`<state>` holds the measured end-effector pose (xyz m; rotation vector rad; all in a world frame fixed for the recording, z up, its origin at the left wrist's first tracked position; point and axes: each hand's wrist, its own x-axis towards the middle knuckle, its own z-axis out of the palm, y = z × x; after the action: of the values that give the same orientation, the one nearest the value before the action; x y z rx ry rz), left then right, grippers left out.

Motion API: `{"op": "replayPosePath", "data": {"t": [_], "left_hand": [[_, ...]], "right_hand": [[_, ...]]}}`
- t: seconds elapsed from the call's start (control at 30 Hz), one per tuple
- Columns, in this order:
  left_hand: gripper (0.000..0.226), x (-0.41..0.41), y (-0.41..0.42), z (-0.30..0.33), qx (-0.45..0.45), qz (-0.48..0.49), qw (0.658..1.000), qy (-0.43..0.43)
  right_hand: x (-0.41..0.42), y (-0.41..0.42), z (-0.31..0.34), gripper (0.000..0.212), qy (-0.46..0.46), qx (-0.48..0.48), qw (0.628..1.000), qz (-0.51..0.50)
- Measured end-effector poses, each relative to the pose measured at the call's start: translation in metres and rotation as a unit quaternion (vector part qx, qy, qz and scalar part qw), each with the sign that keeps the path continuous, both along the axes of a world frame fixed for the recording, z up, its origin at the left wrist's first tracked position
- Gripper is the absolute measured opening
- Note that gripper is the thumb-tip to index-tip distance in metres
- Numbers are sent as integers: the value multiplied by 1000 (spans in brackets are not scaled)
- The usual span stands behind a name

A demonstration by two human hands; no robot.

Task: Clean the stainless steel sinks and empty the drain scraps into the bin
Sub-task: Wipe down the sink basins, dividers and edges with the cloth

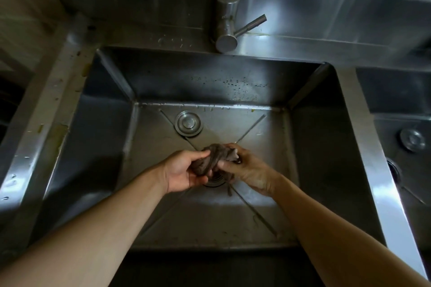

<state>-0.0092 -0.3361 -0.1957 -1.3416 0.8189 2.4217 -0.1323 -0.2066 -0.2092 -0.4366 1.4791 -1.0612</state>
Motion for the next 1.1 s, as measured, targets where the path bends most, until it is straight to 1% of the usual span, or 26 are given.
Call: {"op": "replayPosePath", "data": {"t": [0.03, 0.07, 0.1, 0.17, 0.27, 0.33, 0.37, 0.43, 0.5, 0.53, 0.57, 0.63, 0.67, 0.73, 0.83, 0.9, 0.93, 0.97, 1.07, 1.1], "left_hand": [[19, -1, -1, 2, 16, 4, 1000, 8], [22, 0, -2, 4, 36, 7, 999, 18], [26, 0, -2, 6, 52, 7, 998, 28], [31, 2, -3, 8, 54, -6, 998, 36], [24, 5, -2, 12, -18, -66, 997, 20], [17, 3, -2, 16, -87, -111, 990, 11], [12, 1, -1, 19, -121, -127, 985, 5], [5, -1, -2, 24, -183, -145, 972, -9], [7, -2, -3, 29, -219, -141, 965, -16], [9, -3, -3, 31, -225, -127, 966, -19], [8, -3, -4, 35, -223, -107, 969, -22], [5, -4, -6, 43, -188, -56, 980, -27], [5, -5, -7, 48, -163, -31, 986, -26], [9, -9, -8, 54, -126, 6, 992, -30], [13, -13, -9, 53, -103, 50, 991, -67], [15, -14, -11, 50, -70, 83, 991, -83], [17, -14, -12, 48, -49, 90, 991, -85], [19, -14, -13, 48, -29, 90, 992, -86], [27, -14, -14, 44, 20, 82, 992, -89], [29, -14, -13, 43, 28, 72, 993, -92]], "right_hand": [[1, -1, 2, 30, -3, 2, 1000, -5], [2, -1, 2, 26, -19, 6, 1000, -17], [3, -1, 1, 28, -49, 8, 998, -31], [1, -1, 0, 42, -105, 0, 994, -38], [-6, 2, -3, 56, -103, -14, 995, -6], [-11, 4, -2, 55, -96, -15, 995, -11], [-12, 5, -1, 56, -110, -20, 993, -22], [-13, 8, -2, 67, -166, -19, 984, -65], [-11, 10, -6, 74, -224, -13, 967, -120], [-9, 10, -10, 73, -246, -10, 958, -148], [-6, 7, -13, 67, -265, -6, 949, -171], [6, -1, -13, 53, -284, 28, 939, -193], [12, -6, -12, 54, -288, 41, 933, -212], [22, -15, -8, 57, -310, 11, 915, -259], [25, -23, 3, 52, -312, -52, 894, -317], [21, -24, 12, 43, -288, -86, 907, -294], [19, -24, 15, 35, -270, -105, 920, -264], [16, -22, 16, 34, -254, -125, 930, -234], [8, -15, 16, 62, -213, -156, 952, -154], [6, -14, 15, 64, -190, -150, 961, -137]]}}
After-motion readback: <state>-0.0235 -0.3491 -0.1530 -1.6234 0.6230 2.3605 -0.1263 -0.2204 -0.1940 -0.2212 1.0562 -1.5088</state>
